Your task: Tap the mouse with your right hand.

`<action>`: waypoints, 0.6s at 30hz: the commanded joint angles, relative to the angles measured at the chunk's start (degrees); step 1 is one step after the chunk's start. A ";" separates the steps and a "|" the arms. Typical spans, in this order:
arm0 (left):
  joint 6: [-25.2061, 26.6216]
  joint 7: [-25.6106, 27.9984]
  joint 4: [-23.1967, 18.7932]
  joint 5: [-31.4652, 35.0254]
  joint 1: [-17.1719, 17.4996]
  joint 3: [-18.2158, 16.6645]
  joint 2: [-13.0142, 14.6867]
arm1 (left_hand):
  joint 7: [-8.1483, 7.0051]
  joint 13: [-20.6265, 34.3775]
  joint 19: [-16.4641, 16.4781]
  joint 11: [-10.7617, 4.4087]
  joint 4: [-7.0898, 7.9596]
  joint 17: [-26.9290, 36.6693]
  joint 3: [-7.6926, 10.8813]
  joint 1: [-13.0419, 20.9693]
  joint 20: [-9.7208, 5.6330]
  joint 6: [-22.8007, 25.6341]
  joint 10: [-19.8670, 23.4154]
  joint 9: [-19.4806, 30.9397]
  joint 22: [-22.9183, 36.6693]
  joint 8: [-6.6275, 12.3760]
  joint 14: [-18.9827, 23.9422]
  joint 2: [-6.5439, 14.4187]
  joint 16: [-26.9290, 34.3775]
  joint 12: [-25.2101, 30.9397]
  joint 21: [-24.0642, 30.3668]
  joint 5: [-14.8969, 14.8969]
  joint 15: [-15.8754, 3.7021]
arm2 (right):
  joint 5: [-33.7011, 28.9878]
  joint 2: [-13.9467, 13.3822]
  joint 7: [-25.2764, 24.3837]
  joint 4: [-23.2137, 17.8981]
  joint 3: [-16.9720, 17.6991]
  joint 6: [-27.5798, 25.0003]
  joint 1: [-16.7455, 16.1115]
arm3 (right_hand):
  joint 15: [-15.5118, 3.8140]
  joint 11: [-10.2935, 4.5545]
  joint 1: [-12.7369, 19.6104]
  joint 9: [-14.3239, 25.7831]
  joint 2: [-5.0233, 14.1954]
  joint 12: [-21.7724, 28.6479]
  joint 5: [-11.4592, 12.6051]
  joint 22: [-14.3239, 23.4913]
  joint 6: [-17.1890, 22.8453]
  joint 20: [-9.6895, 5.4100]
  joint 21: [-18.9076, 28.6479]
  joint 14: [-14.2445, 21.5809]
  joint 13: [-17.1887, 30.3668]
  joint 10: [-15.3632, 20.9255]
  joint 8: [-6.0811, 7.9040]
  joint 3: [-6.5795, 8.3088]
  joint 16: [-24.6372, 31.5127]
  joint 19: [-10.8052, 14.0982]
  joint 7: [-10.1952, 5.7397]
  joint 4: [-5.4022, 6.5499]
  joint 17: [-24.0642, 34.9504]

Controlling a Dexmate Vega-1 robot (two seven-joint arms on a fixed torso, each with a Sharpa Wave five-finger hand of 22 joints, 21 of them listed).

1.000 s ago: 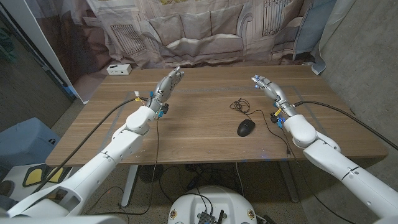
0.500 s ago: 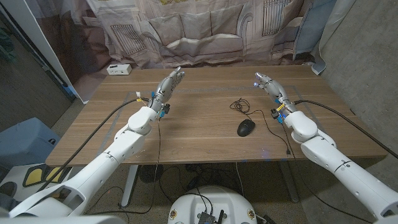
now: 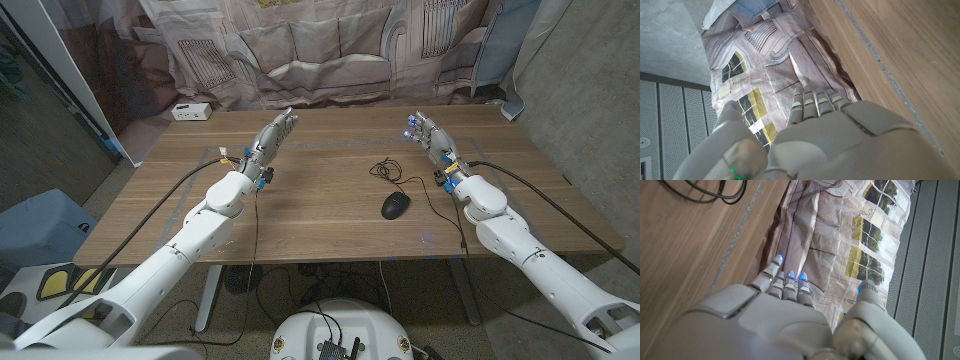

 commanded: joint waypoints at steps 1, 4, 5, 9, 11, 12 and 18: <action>0.24 0.55 -1.17 -0.44 0.90 -0.74 0.40 | 0.33 0.08 -0.06 0.10 -0.43 0.25 0.16 -0.08 0.12 0.34 0.34 0.24 0.29 0.33 0.17 0.58 0.17 0.25 0.34 -0.11 0.20 | 4.94 2.67 5.56 6.36 -0.81 0.45 2.98 | 0.20 0.08 0.01 0.17 -0.45 -0.04 0.11 0.13 0.49 0.42 -0.22 0.31 0.15 0.46 -0.11 -0.31 -0.06 0.22 -0.04 0.13 0.29; 0.07 0.09 -0.84 -1.12 0.99 -0.95 0.36 | 0.33 0.08 -0.06 0.04 -0.43 0.25 0.16 -0.08 0.12 0.25 0.34 0.24 0.29 0.30 0.12 0.58 0.15 0.25 0.34 -0.11 0.14 | 4.71 2.68 5.71 6.61 -1.11 0.36 3.08 | 0.24 0.16 -0.15 0.16 -0.53 -0.05 0.10 0.13 0.71 0.50 -0.27 0.44 0.15 0.58 -0.07 -0.41 -0.05 0.32 0.03 0.21 0.32; 0.07 0.04 -0.79 -1.27 1.04 -1.03 0.39 | 0.32 0.08 -0.08 0.04 -0.43 0.25 0.16 -0.08 0.14 0.24 0.34 0.24 0.29 0.29 0.11 0.59 0.14 0.25 0.33 -0.11 0.17 | 4.76 2.69 5.55 6.40 -1.11 0.21 2.97 | 0.25 0.12 -0.18 0.16 -0.55 -0.06 0.10 0.13 0.72 0.50 -0.29 0.47 0.15 0.58 -0.08 -0.44 -0.05 0.33 -0.01 0.22 0.32; -0.55 -0.67 -0.13 -2.22 1.19 -1.38 0.27 | 0.33 0.08 -0.07 0.15 -0.44 0.25 0.17 -0.08 0.12 0.27 0.30 0.24 0.29 0.30 0.09 0.60 0.13 0.23 0.34 -0.11 0.20 | 4.91 2.97 5.36 6.06 -1.18 0.39 2.60 | 0.30 0.23 -0.40 0.15 -0.76 0.05 0.10 0.13 1.23 0.61 -0.37 0.69 0.16 1.14 0.04 -0.63 -0.07 0.58 -0.02 0.29 0.34; -0.59 -1.29 0.16 -2.49 1.12 -1.37 0.46 | 0.35 0.08 -0.06 0.18 -0.44 0.25 0.18 -0.08 0.12 0.28 0.35 0.24 0.29 0.31 0.13 0.62 0.15 0.25 0.35 -0.11 0.27 | 4.86 3.00 5.55 6.07 -1.29 0.49 2.65 | 0.29 0.07 -0.46 0.15 -0.83 0.06 0.11 0.13 1.43 0.62 -0.41 0.80 0.16 1.28 0.08 -0.70 -0.08 0.67 0.02 0.31 0.34; -0.43 -1.61 0.26 -2.57 1.01 -1.32 0.61 | 0.34 0.08 -0.05 0.21 -0.44 0.25 0.18 -0.08 0.11 0.30 0.37 0.24 0.29 0.32 0.12 0.62 0.14 0.26 0.35 -0.11 0.23 | 4.48 2.84 5.52 6.00 -1.42 0.52 2.72 | 0.29 0.07 -0.47 0.15 -0.85 0.04 0.11 0.13 1.50 0.62 -0.42 0.87 0.16 1.27 0.09 -0.71 -0.06 0.70 0.08 0.31 0.34; 0.61 -1.21 -0.69 -2.17 1.13 -1.24 1.23 | 0.35 0.08 -0.04 0.25 -0.45 0.25 0.20 -0.07 0.15 0.33 0.43 0.24 0.29 0.33 0.16 0.66 0.16 0.28 0.35 -0.11 0.23 | 4.56 2.46 5.20 5.11 -1.19 0.27 2.62 | 0.47 0.27 -0.52 0.14 -0.94 0.05 0.14 0.13 1.77 0.69 -0.53 0.99 0.17 1.54 0.12 -0.81 -0.12 0.81 0.11 0.32 0.33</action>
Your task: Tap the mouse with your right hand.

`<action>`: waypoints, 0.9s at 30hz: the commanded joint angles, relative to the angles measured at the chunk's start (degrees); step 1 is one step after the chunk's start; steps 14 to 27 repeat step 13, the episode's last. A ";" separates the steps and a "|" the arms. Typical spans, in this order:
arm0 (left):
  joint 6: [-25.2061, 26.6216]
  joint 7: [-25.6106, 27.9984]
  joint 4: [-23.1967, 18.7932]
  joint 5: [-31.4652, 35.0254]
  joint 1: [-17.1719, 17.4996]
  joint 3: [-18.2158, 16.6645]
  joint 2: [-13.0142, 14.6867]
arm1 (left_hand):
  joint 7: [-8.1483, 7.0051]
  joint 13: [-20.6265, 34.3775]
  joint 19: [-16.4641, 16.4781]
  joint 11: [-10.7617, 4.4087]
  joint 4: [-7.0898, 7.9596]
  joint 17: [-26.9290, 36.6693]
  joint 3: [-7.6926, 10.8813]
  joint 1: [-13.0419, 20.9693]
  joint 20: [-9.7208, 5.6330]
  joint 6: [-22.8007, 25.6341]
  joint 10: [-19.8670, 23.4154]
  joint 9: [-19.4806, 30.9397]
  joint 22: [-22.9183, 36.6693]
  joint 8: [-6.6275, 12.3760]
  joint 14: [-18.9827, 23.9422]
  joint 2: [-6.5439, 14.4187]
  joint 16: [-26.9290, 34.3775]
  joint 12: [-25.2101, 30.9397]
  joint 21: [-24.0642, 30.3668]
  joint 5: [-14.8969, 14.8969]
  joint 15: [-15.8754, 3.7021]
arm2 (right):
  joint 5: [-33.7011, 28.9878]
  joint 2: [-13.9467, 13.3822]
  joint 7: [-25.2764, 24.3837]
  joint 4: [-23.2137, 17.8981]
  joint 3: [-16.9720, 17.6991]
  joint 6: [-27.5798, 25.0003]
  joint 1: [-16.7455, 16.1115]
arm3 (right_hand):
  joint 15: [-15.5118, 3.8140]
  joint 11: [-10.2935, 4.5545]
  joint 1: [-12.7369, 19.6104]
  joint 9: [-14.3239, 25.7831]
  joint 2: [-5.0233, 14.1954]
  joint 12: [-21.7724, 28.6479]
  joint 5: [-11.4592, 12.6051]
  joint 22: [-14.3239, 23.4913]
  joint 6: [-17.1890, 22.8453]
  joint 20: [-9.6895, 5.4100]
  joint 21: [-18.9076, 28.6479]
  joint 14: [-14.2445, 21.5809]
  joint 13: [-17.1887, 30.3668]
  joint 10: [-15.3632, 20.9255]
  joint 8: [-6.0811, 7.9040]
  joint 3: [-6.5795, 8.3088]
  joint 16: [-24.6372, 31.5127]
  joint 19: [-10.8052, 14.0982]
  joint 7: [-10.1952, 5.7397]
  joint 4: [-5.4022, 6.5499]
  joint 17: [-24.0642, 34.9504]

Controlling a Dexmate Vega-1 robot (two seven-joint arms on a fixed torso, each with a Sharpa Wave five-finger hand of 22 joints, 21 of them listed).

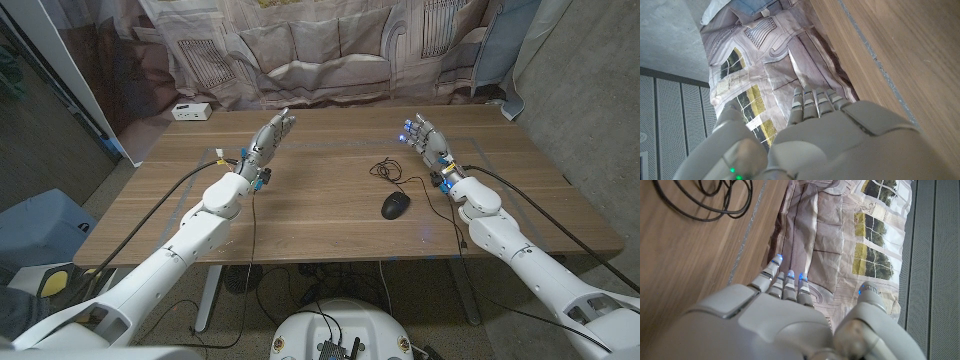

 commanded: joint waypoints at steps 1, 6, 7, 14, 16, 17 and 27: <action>0.41 -0.30 -0.09 -0.23 0.40 -0.41 0.90 | 0.33 0.08 -0.05 0.04 -0.45 0.25 0.21 0.25 0.15 0.33 0.21 0.24 0.29 0.33 0.22 0.37 0.18 0.28 0.35 -0.11 0.20 | 0.85 -0.04 0.96 -0.21 -0.07 -0.12 0.28 | 0.27 0.06 -0.02 0.15 -0.43 0.04 0.15 0.13 0.86 0.31 -0.32 0.37 0.17 0.53 0.12 -0.44 -0.13 0.41 0.03 -0.06 0.08; -0.43 0.37 0.13 -0.17 0.87 -0.47 0.27 | 0.36 0.09 -0.02 -0.13 -0.46 0.25 0.25 0.27 0.13 0.38 0.30 0.24 0.29 0.35 0.27 0.45 0.19 0.31 0.37 -0.11 0.17 | 1.19 -0.41 1.53 -0.10 0.04 -0.48 0.45 | 0.30 0.07 -0.04 0.14 -0.39 0.02 0.18 0.13 0.97 0.47 -0.43 0.44 0.17 0.65 0.09 -0.47 -0.18 0.44 0.02 -0.03 0.08; -0.52 0.34 0.21 -0.18 0.91 -0.45 0.23 | 0.35 0.09 -0.01 -0.05 -0.46 0.25 0.26 0.28 0.14 0.36 0.34 0.24 0.29 0.35 0.28 0.46 0.19 0.33 0.37 -0.11 0.15 | 1.19 -0.51 1.41 -0.28 0.06 -0.65 0.35 | 0.32 0.05 -0.05 0.14 -0.38 0.00 0.19 0.13 0.99 0.46 -0.45 0.42 0.17 0.64 0.09 -0.48 -0.19 0.45 0.01 -0.02 0.08; -1.19 0.25 0.54 -0.26 1.30 -0.62 0.25 | 0.31 0.09 -0.02 -0.14 -0.47 0.25 0.30 0.31 0.16 0.43 0.28 0.24 0.29 0.37 0.27 0.54 0.18 0.30 0.37 -0.11 0.16 | 1.04 -0.66 0.51 -1.61 -0.03 -0.99 -0.70 | 0.43 0.18 -0.12 0.14 -0.38 -0.06 0.21 0.14 1.39 0.65 -0.60 0.47 0.18 0.75 0.16 -0.55 -0.26 0.42 0.00 0.03 0.09; -1.19 0.25 0.54 -0.26 1.30 -0.62 0.25 | 0.31 0.09 -0.02 -0.14 -0.47 0.25 0.30 0.31 0.16 0.43 0.28 0.24 0.29 0.37 0.27 0.54 0.18 0.30 0.37 -0.11 0.16 | 1.04 -0.66 0.51 -1.61 -0.03 -0.99 -0.70 | 0.43 0.18 -0.12 0.14 -0.38 -0.06 0.21 0.14 1.39 0.65 -0.60 0.47 0.18 0.75 0.16 -0.55 -0.26 0.42 0.00 0.03 0.09; -1.19 0.25 0.54 -0.26 1.30 -0.62 0.25 | 0.31 0.09 -0.02 -0.14 -0.47 0.25 0.30 0.31 0.16 0.43 0.28 0.24 0.29 0.37 0.27 0.54 0.18 0.30 0.37 -0.11 0.16 | 1.04 -0.66 0.51 -1.61 -0.03 -0.99 -0.70 | 0.43 0.18 -0.12 0.14 -0.38 -0.06 0.21 0.14 1.39 0.65 -0.60 0.47 0.18 0.75 0.16 -0.55 -0.26 0.42 0.00 0.03 0.09; -1.19 0.25 0.54 -0.26 1.30 -0.62 0.25 | 0.31 0.09 -0.02 -0.14 -0.47 0.25 0.30 0.31 0.16 0.43 0.28 0.24 0.29 0.37 0.27 0.54 0.18 0.30 0.37 -0.11 0.16 | 1.04 -0.66 0.51 -1.61 -0.03 -0.99 -0.70 | 0.43 0.18 -0.12 0.14 -0.38 -0.06 0.21 0.14 1.39 0.65 -0.60 0.47 0.18 0.75 0.16 -0.55 -0.26 0.42 0.00 0.03 0.09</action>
